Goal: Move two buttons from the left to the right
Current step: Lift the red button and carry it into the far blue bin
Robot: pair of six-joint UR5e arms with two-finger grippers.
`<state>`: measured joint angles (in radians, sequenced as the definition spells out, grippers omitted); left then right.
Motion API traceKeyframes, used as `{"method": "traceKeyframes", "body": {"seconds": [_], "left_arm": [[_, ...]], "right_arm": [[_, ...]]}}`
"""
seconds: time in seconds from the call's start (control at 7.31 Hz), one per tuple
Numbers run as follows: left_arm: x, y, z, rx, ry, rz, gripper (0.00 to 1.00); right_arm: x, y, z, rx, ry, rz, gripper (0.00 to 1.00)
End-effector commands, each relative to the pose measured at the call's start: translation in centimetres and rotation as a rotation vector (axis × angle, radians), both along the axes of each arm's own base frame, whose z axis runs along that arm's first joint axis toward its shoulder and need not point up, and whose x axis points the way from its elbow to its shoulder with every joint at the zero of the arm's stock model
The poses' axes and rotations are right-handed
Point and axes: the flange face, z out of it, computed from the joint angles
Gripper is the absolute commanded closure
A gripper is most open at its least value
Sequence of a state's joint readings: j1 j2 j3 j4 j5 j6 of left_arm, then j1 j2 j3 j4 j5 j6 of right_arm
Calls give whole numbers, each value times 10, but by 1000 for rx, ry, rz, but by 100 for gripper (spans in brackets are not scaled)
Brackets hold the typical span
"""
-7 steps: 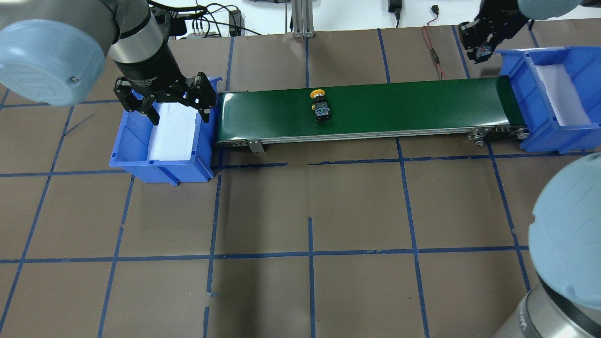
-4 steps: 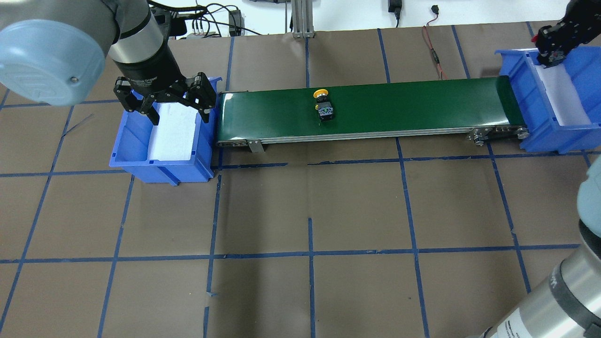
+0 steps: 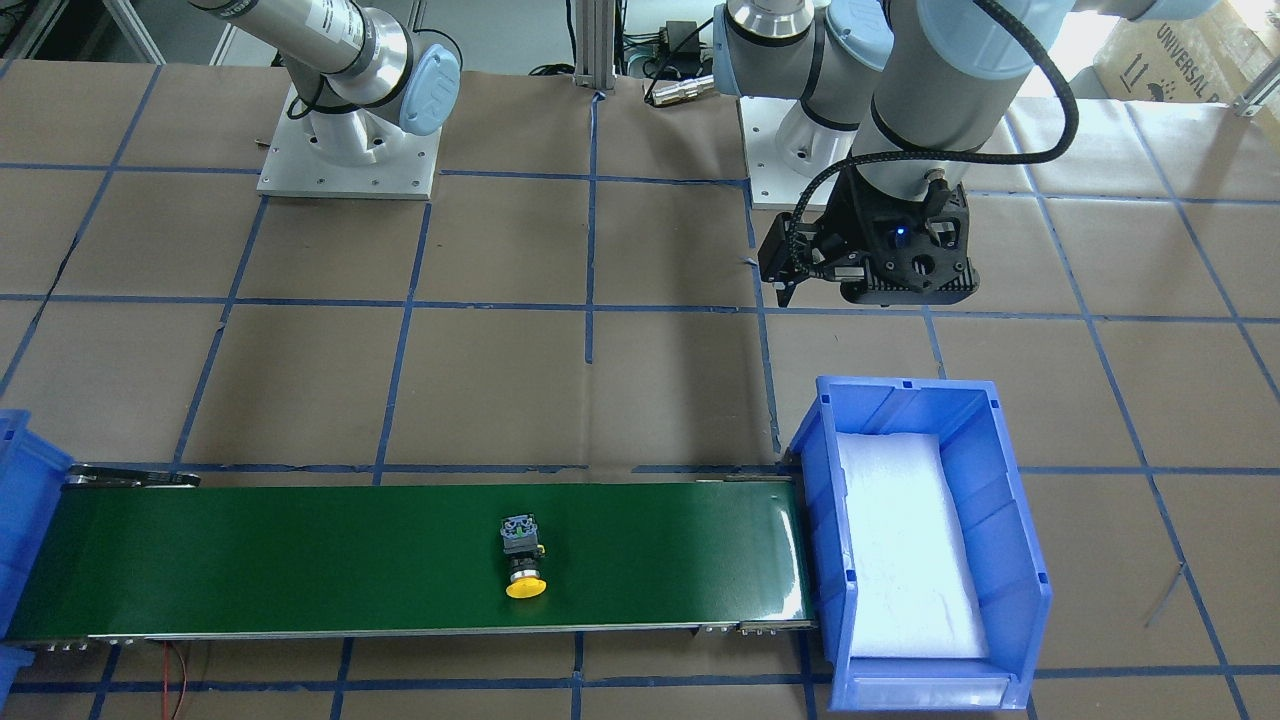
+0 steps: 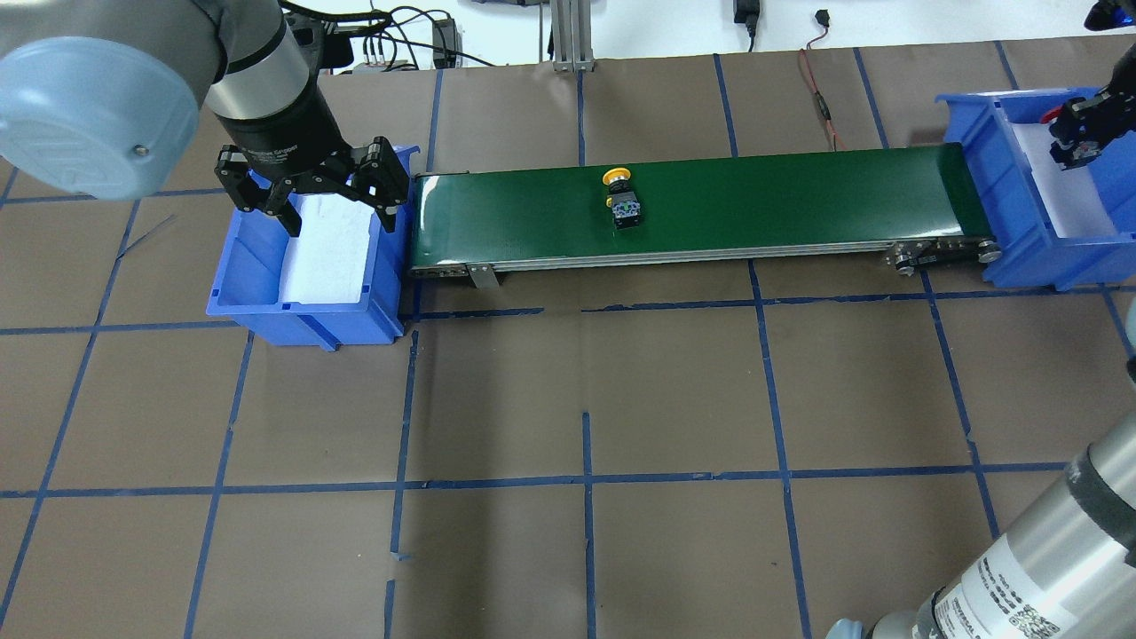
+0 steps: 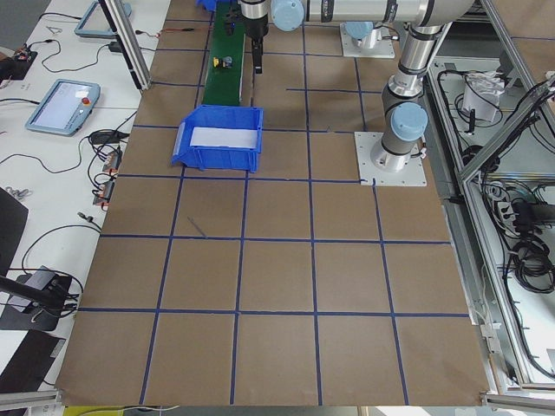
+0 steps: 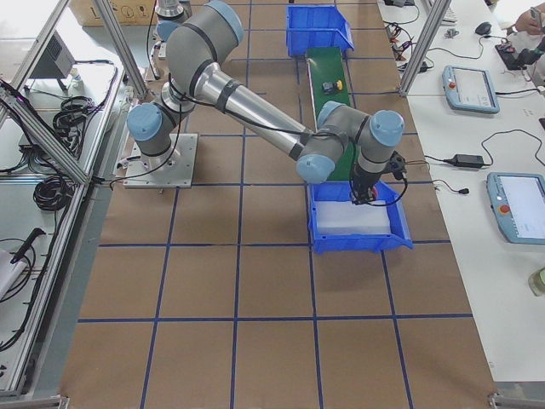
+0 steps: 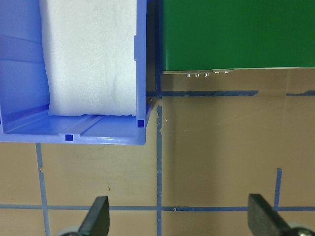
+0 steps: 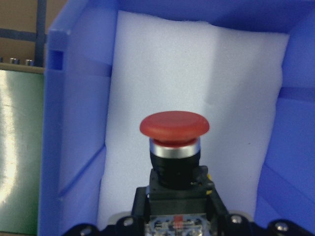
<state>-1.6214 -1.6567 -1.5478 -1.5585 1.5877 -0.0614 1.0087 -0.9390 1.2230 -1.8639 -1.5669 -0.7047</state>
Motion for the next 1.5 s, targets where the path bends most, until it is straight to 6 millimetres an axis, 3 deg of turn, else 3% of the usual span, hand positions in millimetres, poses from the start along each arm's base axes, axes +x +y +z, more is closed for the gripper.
{"method": "traceKeyframes", "body": {"seconds": [0.0, 0.27, 0.55, 0.68, 0.82, 0.96, 1.09, 1.37], "left_arm": [[0, 0, 0, 0, 0, 0, 0], [0, 0, 0, 0, 2, 0, 0], [0, 0, 0, 0, 0, 0, 0], [0, 0, 0, 0, 2, 0, 0], [0, 0, 0, 0, 0, 0, 0], [0, 0, 0, 0, 0, 0, 0], [0, 0, 0, 0, 0, 0, 0], [0, 0, 0, 0, 0, 0, 0]], "right_arm": [[-11, -4, -34, 24, -14, -15, 93], [-14, -5, -48, 45, -15, -20, 74], [-13, -7, -48, 33, -25, -14, 9], [-12, -8, -39, 23, -15, -9, 1], [-14, -15, -20, 1, 7, -2, 0], [-17, -24, 15, -38, 36, 1, 0], [-5, -29, 50, -13, 15, 20, 0], [46, -38, 82, 42, -18, 73, 0]]}}
